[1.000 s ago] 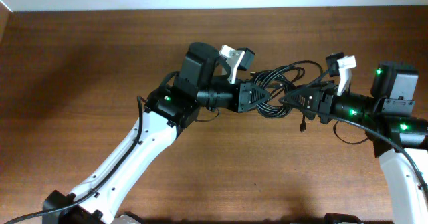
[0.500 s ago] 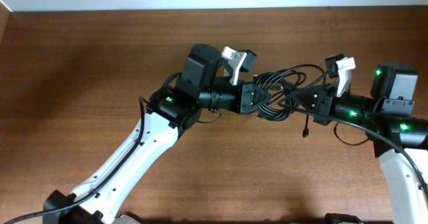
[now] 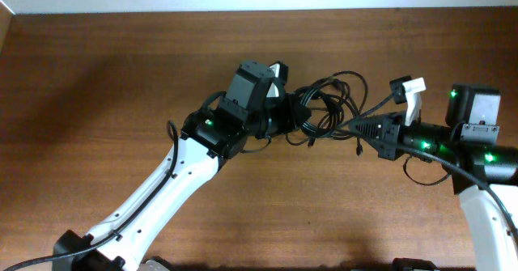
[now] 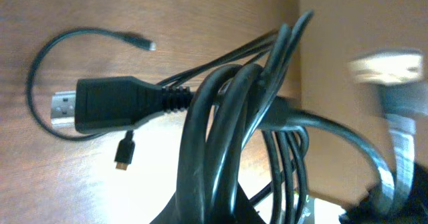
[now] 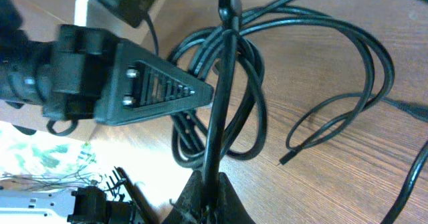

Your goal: Untangle cables

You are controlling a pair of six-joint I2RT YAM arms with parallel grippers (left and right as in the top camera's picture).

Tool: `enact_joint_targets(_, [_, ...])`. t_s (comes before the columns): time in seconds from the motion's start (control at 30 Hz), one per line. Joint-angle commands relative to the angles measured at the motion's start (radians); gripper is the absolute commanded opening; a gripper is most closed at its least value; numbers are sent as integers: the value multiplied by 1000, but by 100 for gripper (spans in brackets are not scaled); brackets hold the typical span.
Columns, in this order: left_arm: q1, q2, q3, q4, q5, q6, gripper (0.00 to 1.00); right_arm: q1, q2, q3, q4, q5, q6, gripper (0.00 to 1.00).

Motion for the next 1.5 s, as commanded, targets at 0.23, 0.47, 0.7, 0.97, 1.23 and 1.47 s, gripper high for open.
enact_joint_targets(0.23, [43, -2, 7, -31, -138, -72, 0, 1, -139, 11, -49, 90, 25, 4])
enact_joint_targets(0.47, [113, -4, 7, -26, -23, 121, 0, 1, -139, 11, -119, 185, 27, 4])
enact_joint_targets(0.7, [126, -7, 7, 25, 166, 422, 0, 1, -139, 11, -106, 182, 2, 29])
enact_joint_targets(0.97, [126, -7, 7, 111, 462, 606, 0, 1, -135, 11, -74, 97, -128, 46])
enact_joint_targets(1.23, [90, -7, 7, 153, 576, 652, 0, 1, -102, 11, -45, 61, -128, 51])
enact_joint_targets(1.47, [34, -7, 7, 191, 571, 651, 0, 1, -92, 11, -9, 19, -128, 28])
